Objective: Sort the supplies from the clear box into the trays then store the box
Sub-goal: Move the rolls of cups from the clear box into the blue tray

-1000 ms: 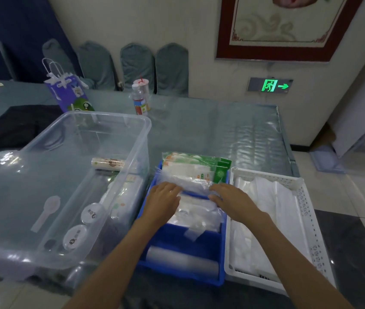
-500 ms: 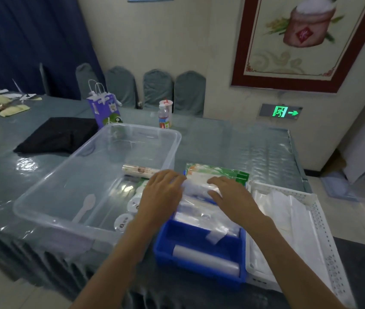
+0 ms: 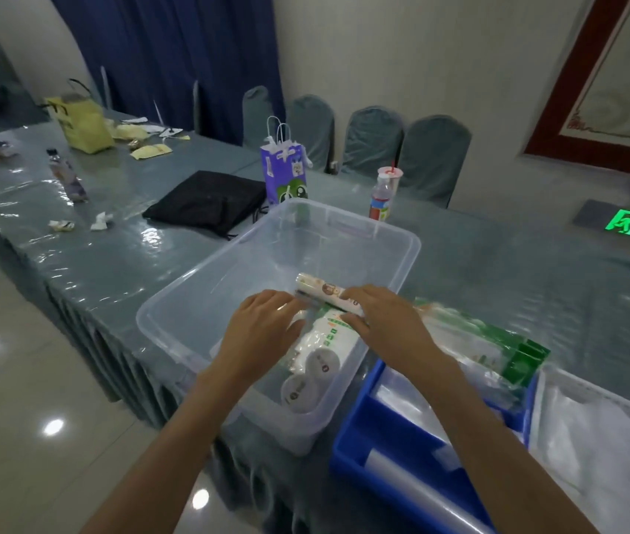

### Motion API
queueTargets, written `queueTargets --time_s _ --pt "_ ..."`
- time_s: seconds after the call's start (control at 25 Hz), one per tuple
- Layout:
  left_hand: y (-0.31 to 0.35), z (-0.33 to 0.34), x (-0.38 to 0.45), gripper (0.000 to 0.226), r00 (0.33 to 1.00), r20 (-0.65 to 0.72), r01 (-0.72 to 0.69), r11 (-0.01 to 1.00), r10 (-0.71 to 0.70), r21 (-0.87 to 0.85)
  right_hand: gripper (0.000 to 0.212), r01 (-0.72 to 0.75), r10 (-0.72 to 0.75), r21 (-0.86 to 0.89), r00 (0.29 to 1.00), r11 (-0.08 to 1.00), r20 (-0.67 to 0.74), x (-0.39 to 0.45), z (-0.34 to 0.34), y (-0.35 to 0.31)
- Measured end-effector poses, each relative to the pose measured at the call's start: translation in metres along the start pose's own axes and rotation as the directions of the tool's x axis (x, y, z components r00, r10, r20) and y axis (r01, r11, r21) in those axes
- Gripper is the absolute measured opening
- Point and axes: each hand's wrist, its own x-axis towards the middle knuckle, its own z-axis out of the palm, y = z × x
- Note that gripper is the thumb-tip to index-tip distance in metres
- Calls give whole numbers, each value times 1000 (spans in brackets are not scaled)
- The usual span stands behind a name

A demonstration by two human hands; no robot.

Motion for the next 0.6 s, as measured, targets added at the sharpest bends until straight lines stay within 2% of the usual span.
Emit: queueTargets --time_s 0.32,0.6 --pt "-39 37 59 18 990 135 -26 1000 28 -11 36 46 -42 -31 993 998 115 68 31 41" --pt "-72 61 112 17 966 206 -158 987 156 -5 32 44 -37 -46 990 998 136 93 38 53"
